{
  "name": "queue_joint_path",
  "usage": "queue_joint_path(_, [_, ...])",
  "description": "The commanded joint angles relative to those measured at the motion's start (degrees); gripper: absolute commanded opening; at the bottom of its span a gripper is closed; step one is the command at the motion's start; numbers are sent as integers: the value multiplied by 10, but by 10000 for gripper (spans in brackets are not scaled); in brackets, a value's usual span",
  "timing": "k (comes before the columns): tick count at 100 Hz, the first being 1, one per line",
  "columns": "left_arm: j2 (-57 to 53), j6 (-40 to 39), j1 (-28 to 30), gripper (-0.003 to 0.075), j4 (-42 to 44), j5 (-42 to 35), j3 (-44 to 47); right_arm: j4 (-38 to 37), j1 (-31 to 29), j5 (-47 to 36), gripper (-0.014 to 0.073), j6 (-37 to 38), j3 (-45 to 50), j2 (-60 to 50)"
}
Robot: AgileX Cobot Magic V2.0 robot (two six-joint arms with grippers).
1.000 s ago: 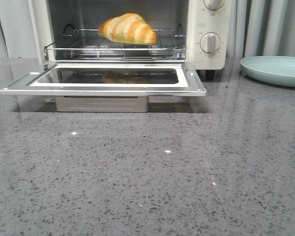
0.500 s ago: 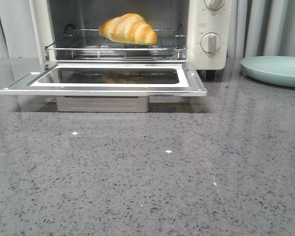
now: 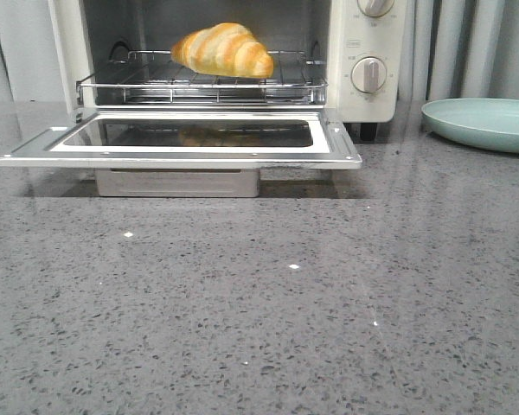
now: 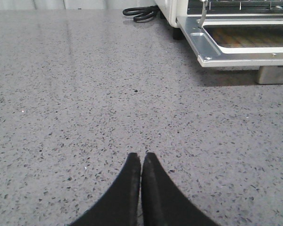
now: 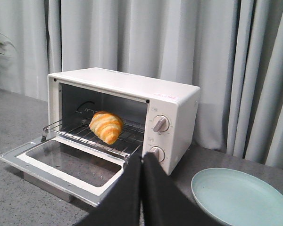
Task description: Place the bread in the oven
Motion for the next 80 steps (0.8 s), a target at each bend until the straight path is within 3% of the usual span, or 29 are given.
queue_joint_path(1, [-15,-6,1,-21,-6,-40,13,-10,-4,-46,-54,0,-14,8])
queue_joint_path(34, [-15,-6,1,-21,-6,-40,13,-10,-4,-42,-54,0,-3,7])
queue_joint_path(43, [-15,-6,1,-21,-6,-40,13,-92,-16,-40,-54,3,31,6])
queue_joint_path(58, [-15,-6,1,-21,-6,-40,13,-93,-86,-84,-54,120,130,6])
queue_joint_path(69, [-15,-6,1,-21,-6,-40,13,-91,-154,-144,-54,128,229,6])
queue_joint_path(80, [-15,-6,1,-21,-6,-40,13,-39,-217,-209,-54,128,314,6])
